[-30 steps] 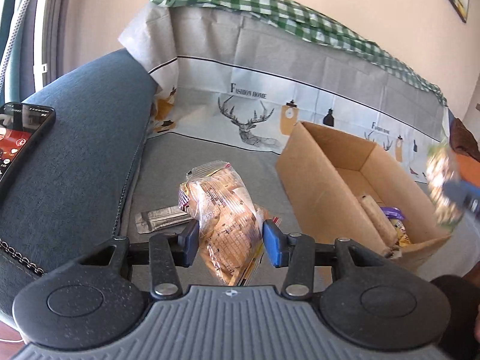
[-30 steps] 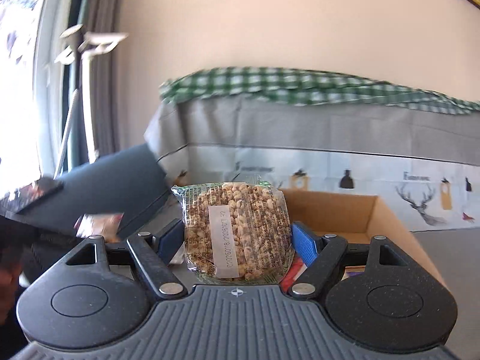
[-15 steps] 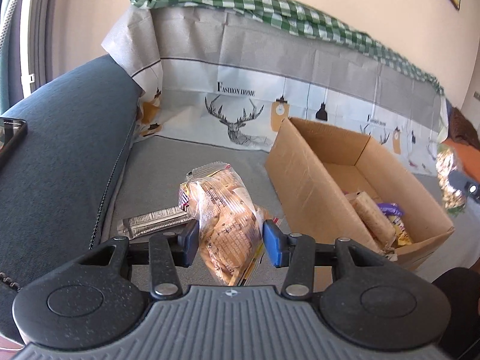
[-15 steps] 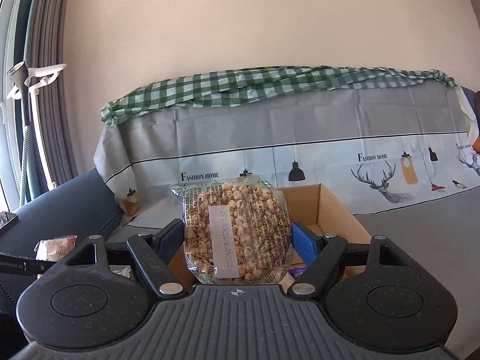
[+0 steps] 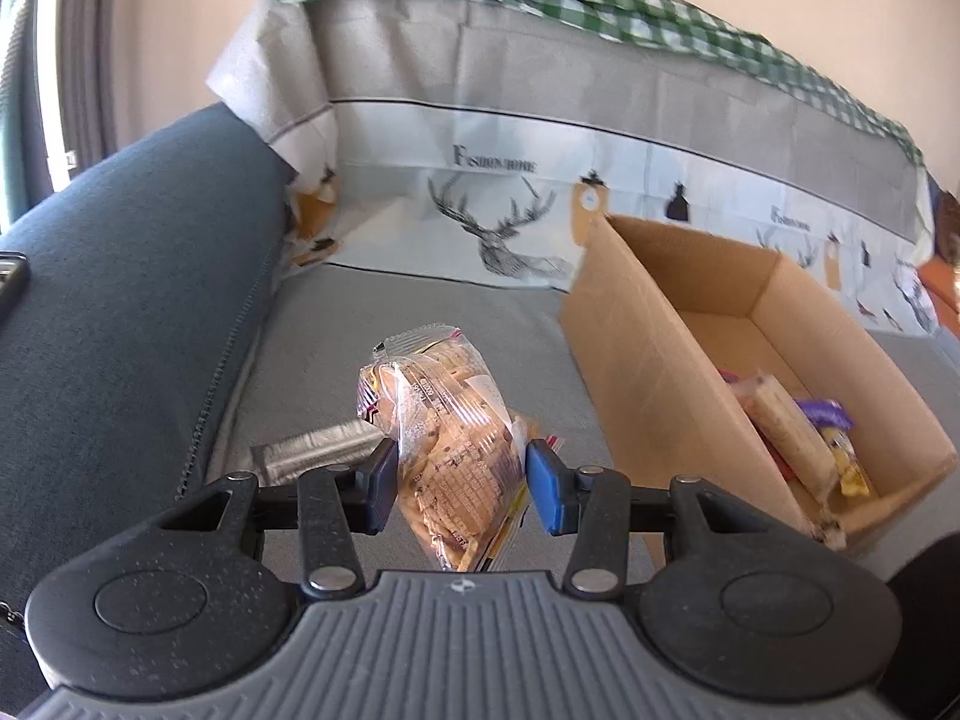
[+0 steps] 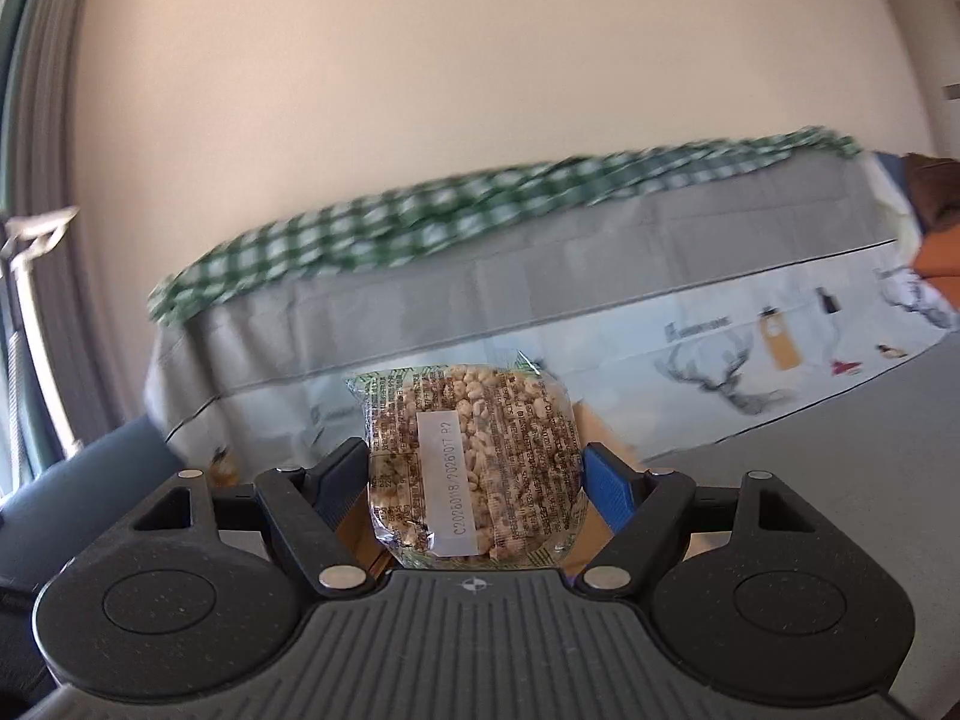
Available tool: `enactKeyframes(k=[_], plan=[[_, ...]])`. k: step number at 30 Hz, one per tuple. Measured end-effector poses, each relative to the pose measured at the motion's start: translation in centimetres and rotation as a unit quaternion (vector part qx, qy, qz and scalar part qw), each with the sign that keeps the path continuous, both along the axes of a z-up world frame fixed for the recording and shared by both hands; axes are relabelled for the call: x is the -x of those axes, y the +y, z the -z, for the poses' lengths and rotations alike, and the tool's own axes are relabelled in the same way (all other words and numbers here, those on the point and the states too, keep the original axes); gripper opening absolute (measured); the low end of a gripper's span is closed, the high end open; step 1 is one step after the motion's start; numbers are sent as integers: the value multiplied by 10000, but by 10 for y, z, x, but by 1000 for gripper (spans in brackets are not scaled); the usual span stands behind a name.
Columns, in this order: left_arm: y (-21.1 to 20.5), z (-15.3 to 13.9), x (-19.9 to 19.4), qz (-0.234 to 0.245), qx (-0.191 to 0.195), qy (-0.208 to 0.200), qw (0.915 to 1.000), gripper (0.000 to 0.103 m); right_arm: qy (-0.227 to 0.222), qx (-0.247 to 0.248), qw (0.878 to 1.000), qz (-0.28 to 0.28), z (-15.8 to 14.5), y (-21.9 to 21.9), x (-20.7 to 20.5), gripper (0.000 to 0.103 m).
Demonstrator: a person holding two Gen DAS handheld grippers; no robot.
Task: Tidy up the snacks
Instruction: 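Lower both snacks into the box and open both grippers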
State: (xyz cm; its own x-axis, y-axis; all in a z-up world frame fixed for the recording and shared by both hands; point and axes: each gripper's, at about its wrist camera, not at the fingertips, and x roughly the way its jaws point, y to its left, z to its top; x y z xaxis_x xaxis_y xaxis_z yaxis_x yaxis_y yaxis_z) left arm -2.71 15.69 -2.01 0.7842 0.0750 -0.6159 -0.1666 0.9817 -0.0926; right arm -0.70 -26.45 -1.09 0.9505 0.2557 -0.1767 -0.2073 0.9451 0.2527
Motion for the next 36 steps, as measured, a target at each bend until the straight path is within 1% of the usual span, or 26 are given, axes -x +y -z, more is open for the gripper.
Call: enactKeyframes(k=[2,4,6,7,10,13,16,19,21,27,30,31,32,33,34,36], plan=[[2,-2,-3,-218,-7,28,9998,50,-103,-91,9994,310,1,-9,-5,79],[1,-5,-11,-356,0,94,9993,50,-80,-186,9981,590,3,-18,-12,79],[-5,-15,-26,-384,40,74,9992,50,10,-263,9965,799,6,-22,-22,79],[-11,-23,-34,-365,26,-17,9993,50,63,-290,9959,858,8,-23,-27,79],[-32,-49,-62,-210,150,-342,9991,50,164,-282,9961,822,11,-19,-38,79],[-61,-72,-88,92,212,-686,9974,50,180,-215,9971,711,11,-14,-47,79],[-90,-83,-109,401,352,-863,9948,50,174,-157,9974,674,12,-10,-52,79],[-118,-82,-124,642,521,-843,9930,50,187,-112,9976,654,12,-7,-56,79],[-133,-77,-131,741,561,-781,9926,50,201,-94,9976,653,12,-7,-58,79],[-166,-62,-135,892,744,-654,9911,50,231,-18,9981,577,13,-3,-61,79],[-181,-65,-134,961,870,-639,9895,50,253,61,9986,470,13,2,-64,80],[-186,-68,-135,992,920,-615,9889,50,245,105,9986,464,13,4,-65,83],[-190,-73,-134,995,953,-623,9885,54,241,138,9984,483,12,6,-65,91],[-193,-79,-132,1014,987,-673,9877,58,227,156,9982,532,12,6,-65,94],[-195,-87,-129,1037,1015,-761,9865,64,208,154,9981,557,12,7,-65,94],[-199,-106,-124,1056,1007,-924,9850,67,212,152,9981,556,12,7,-65,94]])
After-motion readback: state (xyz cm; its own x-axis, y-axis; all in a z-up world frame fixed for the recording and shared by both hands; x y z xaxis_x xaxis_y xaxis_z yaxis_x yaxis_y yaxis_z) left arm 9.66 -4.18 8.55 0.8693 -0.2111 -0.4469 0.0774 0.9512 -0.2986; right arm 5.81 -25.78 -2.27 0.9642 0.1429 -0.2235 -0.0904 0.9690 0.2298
